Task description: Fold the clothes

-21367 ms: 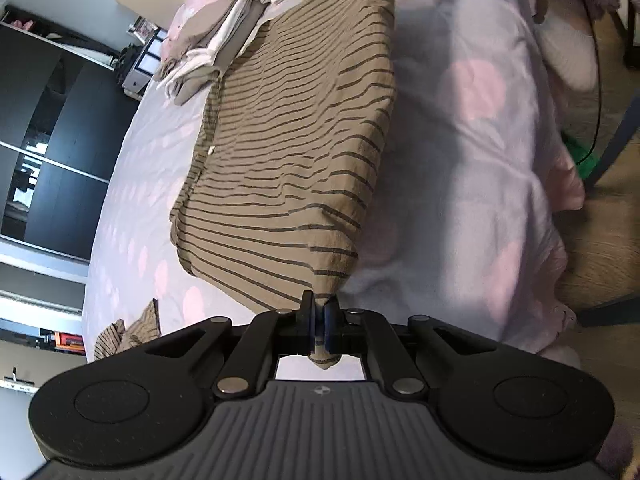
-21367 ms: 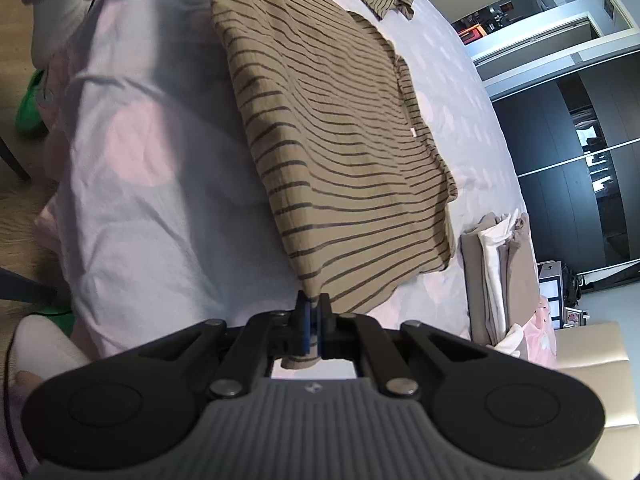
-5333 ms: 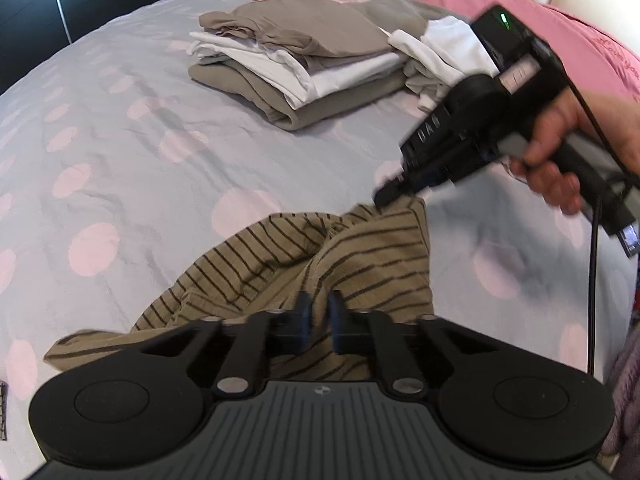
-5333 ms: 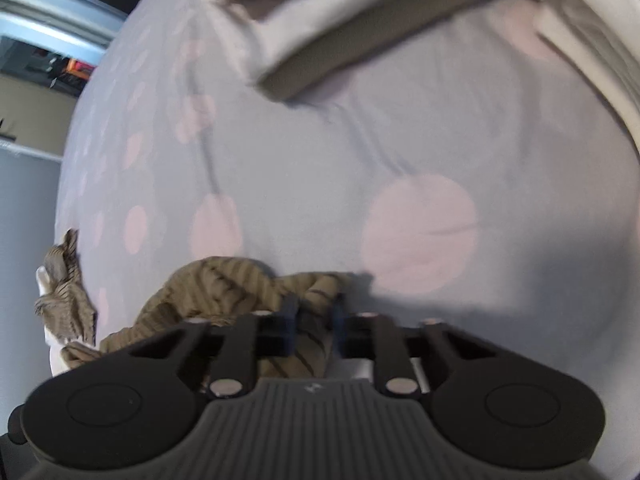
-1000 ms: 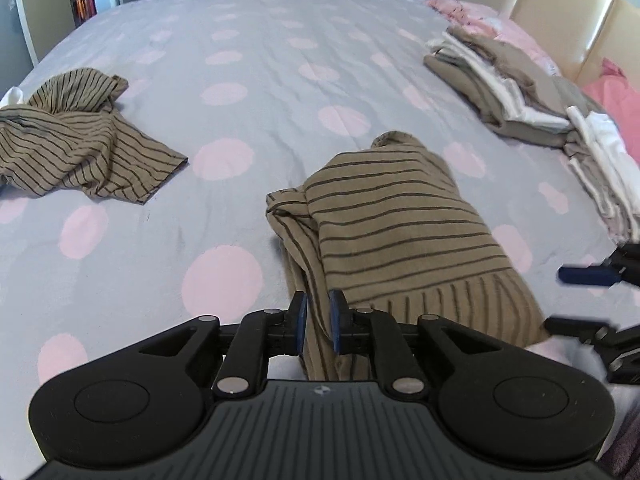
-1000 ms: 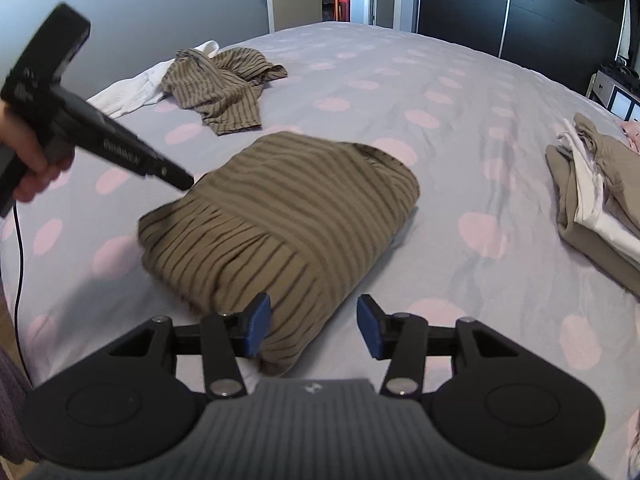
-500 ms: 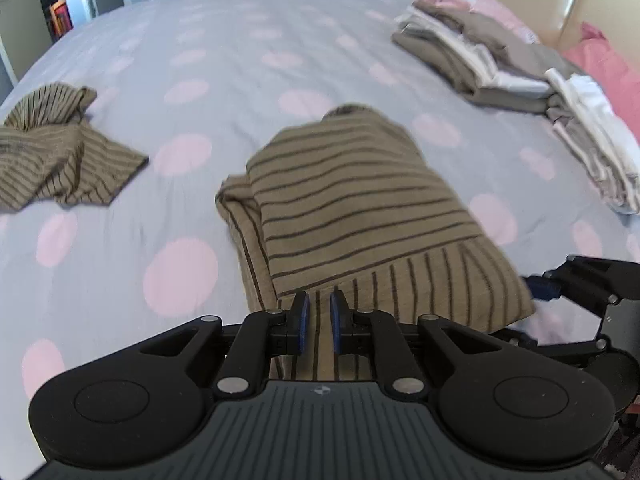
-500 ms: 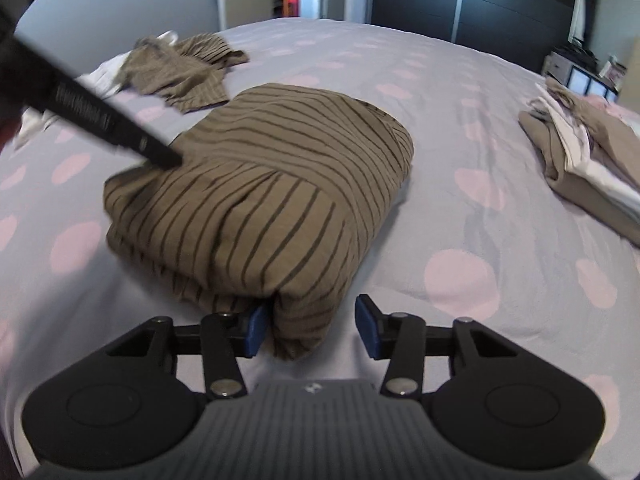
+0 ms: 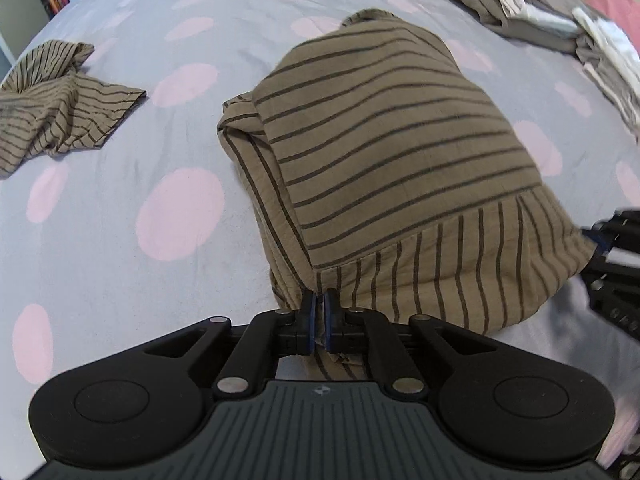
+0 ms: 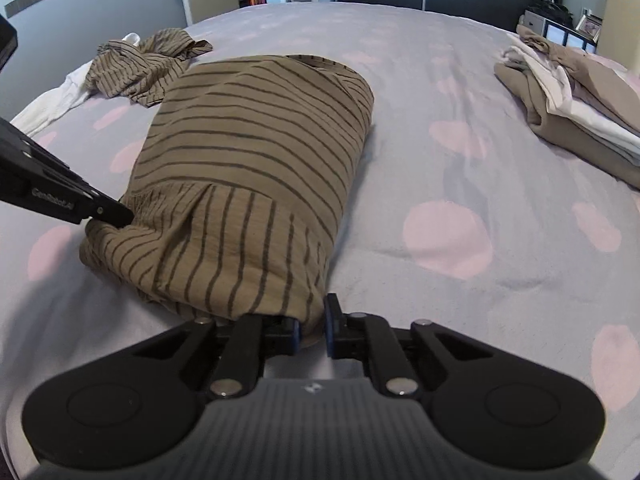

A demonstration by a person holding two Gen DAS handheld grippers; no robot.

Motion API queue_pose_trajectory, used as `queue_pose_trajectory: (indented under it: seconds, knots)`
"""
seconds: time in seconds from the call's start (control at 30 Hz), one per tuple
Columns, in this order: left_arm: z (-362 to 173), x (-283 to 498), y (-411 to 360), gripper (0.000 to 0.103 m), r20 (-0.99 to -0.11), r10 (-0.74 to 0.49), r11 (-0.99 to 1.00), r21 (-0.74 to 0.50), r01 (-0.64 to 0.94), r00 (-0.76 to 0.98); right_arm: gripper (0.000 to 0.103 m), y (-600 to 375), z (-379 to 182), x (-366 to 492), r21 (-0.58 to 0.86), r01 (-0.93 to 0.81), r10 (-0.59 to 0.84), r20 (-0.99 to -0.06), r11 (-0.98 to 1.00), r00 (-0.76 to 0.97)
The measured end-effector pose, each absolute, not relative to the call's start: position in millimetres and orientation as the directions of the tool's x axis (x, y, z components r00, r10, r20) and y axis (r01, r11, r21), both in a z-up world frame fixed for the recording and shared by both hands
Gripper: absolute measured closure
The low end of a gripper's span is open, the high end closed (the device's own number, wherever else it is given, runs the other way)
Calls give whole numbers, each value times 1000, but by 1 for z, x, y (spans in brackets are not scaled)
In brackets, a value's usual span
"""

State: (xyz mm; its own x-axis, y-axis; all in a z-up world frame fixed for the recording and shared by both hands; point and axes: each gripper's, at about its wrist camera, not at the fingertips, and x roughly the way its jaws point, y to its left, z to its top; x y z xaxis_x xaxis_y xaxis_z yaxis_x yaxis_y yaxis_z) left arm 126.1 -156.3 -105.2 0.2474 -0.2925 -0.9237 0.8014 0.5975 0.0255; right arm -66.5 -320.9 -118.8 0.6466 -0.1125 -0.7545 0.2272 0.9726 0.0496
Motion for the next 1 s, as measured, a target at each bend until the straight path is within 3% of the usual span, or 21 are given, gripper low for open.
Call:
queue_pose_trajectory:
  seconds: [0.2,0.27,0.3,0.33,0.5,0.77,1.0]
  knots:
    - [-99,125,-158,101,-924,-289,606,27,795,252,88,-325,-107,-76,106,230,-69,-765,967,641]
    - [-93,127,-157,101,-924,-288,612,23,791,250,83,-327,-101,-82,115,248,-74,-765,962,639]
    - [-90,128,-156,101,-923,-289,614,24,789,253,73,-328,-98,-85,119,258,-76,-766,959,639]
    - [-86,129,-154,101,-922,-290,616,26,787,258,72,-329,-95,-88,124,267,-79,-766,956,638]
    - [-61,132,-148,101,-905,-324,639,5,770,275,72,-337,-79,-97,134,298,-99,-750,945,653]
    - [-24,129,-176,100,-807,-487,595,-25,803,335,77,-358,-52,-67,194,282,-85,-666,939,742]
    - [-25,129,-215,99,-741,-580,544,-46,838,337,77,-363,-56,-15,179,207,-53,-621,962,782]
